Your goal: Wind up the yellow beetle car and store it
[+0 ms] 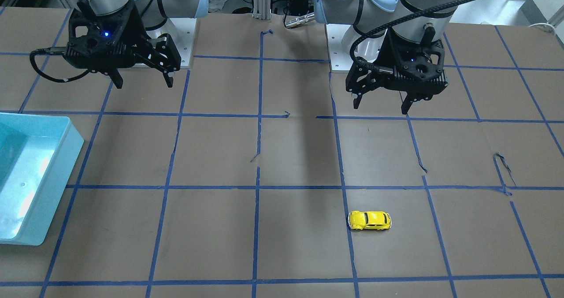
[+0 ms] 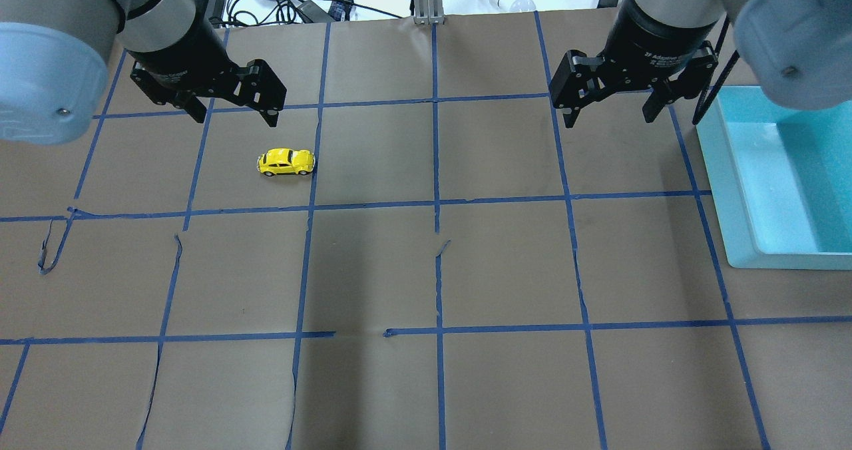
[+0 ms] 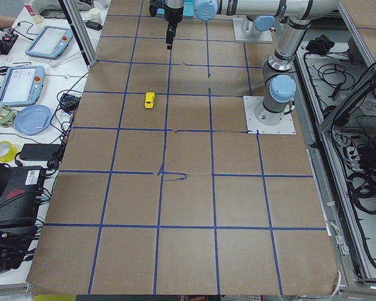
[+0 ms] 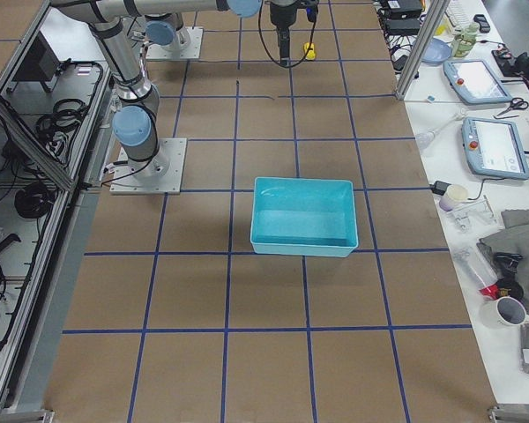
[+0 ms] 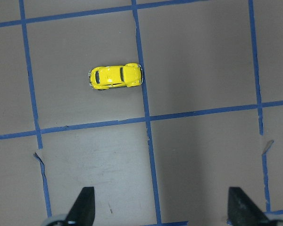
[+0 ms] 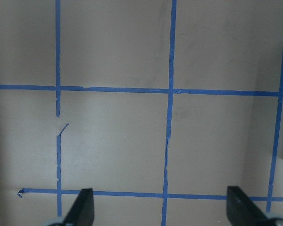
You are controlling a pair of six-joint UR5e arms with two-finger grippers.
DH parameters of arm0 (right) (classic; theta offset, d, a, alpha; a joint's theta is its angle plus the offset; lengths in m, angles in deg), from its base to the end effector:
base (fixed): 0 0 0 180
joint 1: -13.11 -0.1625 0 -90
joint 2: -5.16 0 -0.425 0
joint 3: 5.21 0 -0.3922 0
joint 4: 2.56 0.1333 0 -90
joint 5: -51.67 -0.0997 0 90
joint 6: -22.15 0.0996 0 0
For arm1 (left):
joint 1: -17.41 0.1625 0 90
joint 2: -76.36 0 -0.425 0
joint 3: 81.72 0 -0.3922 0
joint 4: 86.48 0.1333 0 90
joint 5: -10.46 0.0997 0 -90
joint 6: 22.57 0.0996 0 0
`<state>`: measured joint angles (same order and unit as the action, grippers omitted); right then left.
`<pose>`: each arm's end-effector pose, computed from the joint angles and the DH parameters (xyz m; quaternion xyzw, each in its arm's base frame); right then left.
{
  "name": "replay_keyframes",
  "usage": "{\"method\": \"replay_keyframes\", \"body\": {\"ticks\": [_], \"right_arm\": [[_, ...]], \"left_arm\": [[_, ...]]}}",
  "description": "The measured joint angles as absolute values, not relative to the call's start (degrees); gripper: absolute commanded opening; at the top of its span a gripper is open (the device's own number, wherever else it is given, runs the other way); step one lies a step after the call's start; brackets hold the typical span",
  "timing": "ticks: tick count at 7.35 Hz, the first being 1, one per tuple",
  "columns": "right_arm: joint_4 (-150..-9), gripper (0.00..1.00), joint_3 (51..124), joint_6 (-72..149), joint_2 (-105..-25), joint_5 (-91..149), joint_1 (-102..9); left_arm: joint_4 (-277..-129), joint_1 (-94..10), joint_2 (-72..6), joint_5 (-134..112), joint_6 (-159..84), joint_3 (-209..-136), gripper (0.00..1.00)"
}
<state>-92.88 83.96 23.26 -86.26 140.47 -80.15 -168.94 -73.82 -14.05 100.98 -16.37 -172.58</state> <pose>0.1628 -0.4769 0.5078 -0.0190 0.9995 -0.0220 0.0113 -0.1432 -0.5022 0.4907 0.0644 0.9964 -0.0544 0.0069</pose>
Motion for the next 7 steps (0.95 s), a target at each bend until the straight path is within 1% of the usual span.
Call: {"method": "replay_keyframes", "body": {"ticks": [5, 7], "right_arm": [[-94.26, 1.0, 83.99, 23.21, -86.02, 140.51, -80.16], [-94.46, 1.0, 83.99, 23.2, -85.98, 140.49, -80.16]], "left_arm": [[-168.92, -73.81, -13.69, 101.01, -15.32, -172.07, 1.0], [-168.47, -73.69, -14.66, 100.71, -9.38, -172.2, 1.0]]}}
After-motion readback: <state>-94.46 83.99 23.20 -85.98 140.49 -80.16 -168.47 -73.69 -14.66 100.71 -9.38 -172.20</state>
